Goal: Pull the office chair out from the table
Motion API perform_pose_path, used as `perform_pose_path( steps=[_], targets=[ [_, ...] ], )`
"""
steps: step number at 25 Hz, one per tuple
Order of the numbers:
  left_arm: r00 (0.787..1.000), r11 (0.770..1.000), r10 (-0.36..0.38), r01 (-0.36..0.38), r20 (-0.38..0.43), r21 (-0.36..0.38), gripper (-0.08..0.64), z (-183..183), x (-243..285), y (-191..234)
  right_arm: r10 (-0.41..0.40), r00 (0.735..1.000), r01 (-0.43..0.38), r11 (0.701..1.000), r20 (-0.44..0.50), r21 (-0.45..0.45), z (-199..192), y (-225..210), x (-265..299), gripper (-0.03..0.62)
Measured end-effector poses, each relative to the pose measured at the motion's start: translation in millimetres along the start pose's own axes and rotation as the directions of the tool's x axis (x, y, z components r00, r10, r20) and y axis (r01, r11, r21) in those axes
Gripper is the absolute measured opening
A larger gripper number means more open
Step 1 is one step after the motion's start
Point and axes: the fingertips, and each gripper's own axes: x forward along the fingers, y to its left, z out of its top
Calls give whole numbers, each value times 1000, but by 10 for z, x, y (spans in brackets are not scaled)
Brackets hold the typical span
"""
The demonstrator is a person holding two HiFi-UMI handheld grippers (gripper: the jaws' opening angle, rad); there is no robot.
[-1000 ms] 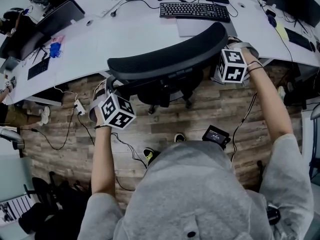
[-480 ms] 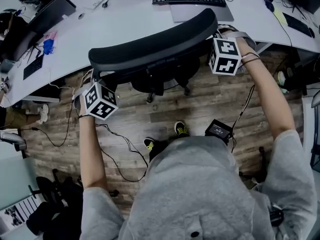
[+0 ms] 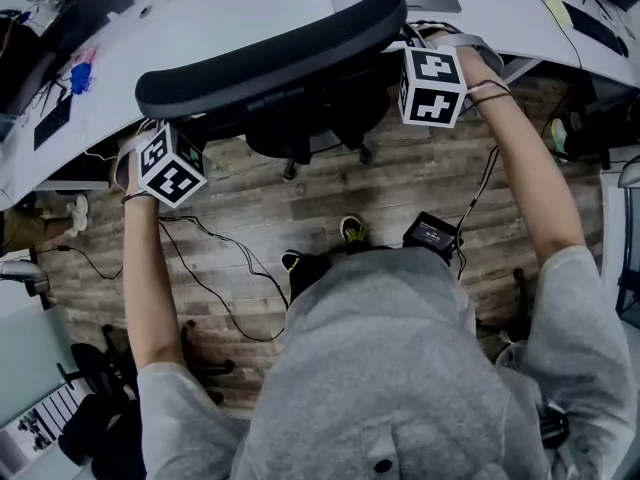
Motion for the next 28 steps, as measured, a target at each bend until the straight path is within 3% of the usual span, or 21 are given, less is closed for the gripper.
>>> perform_pose_path(
  steps=[4, 20, 28],
  targets=[
    [999, 999, 13, -15, 36, 39, 146, 47, -26, -5, 7, 1000, -7, 1000, 12, 0, 28, 33, -27, 161],
    [989, 994, 73, -83, 126, 78, 150, 64, -32, 46, -21, 1000, 21, 999, -16, 37, 80, 123, -110, 158],
    [996, 994, 31, -39, 82, 100, 143, -21, -40, 36, -63, 997, 66, 996, -43, 53, 64, 91, -153, 156]
  ],
)
